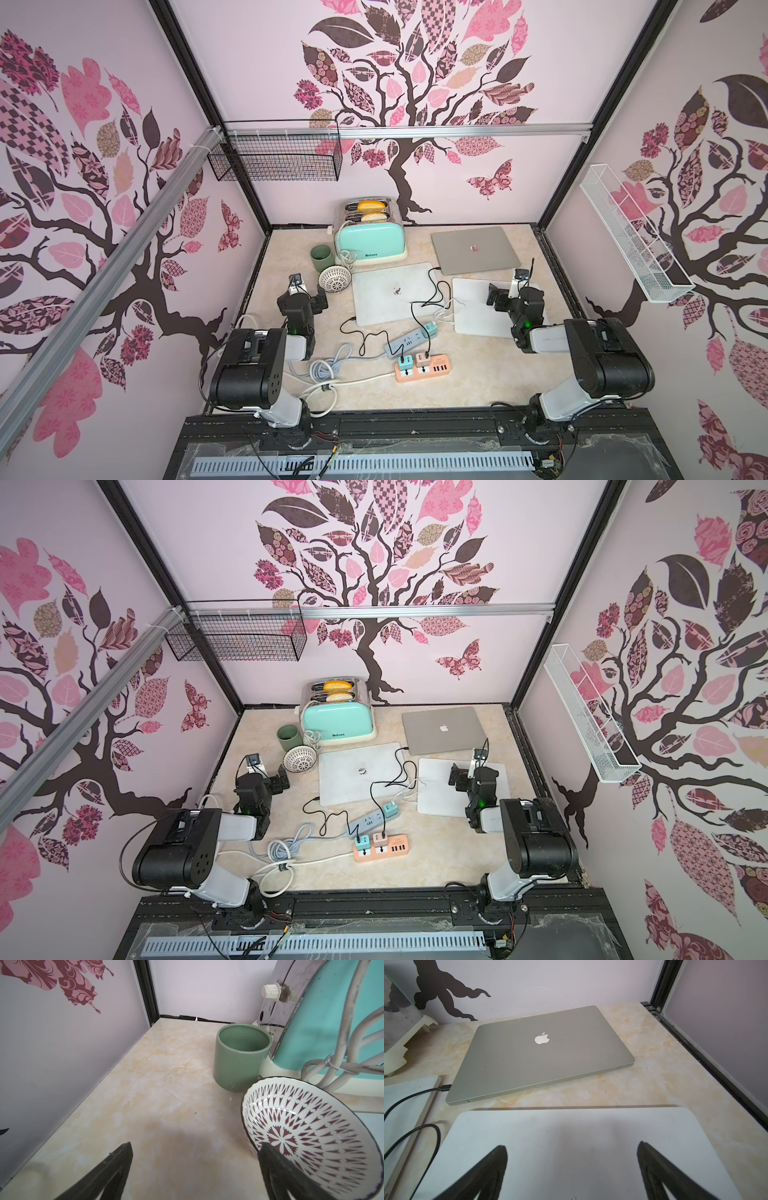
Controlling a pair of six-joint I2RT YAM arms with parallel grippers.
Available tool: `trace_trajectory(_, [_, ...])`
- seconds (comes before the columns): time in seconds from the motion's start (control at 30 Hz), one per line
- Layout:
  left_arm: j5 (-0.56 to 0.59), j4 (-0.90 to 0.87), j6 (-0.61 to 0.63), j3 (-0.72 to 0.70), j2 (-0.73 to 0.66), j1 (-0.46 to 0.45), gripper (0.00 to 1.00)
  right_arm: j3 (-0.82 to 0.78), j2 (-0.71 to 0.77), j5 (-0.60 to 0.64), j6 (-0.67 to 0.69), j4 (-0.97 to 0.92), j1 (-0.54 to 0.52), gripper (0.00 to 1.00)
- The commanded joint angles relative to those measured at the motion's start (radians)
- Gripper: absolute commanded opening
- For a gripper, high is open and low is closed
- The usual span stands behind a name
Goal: Unplug the laptop charger
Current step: Remove the charging cable from the plug.
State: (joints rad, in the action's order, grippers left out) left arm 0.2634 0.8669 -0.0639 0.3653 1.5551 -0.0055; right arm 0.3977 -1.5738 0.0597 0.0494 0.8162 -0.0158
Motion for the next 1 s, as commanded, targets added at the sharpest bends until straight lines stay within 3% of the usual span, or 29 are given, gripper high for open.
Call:
trace_trajectory(0.0, [-0.004,0.015,-0.002,0.011,0.001,-0.002,0.98,0.027,0.018,-0.004,0.004,0.000,-0.003,0.99])
trace_trajectory(0.8, [-0.003,0.020,-0.005,0.008,-0.002,-0.002,0.98,0.022,0.023,-0.007,0.003,0.003,-0.004,1.00])
trace_trajectory(0.87, [0.058,-0.002,-0.033,0.011,-0.020,-0.002,0.98,0.020,0.025,-0.032,0.003,0.005,0.004,1.00])
trace_trajectory(0.97, [0.060,-0.002,-0.028,0.006,-0.030,-0.005,0.98,0.007,0.030,-0.045,0.004,0.024,0.006,0.99])
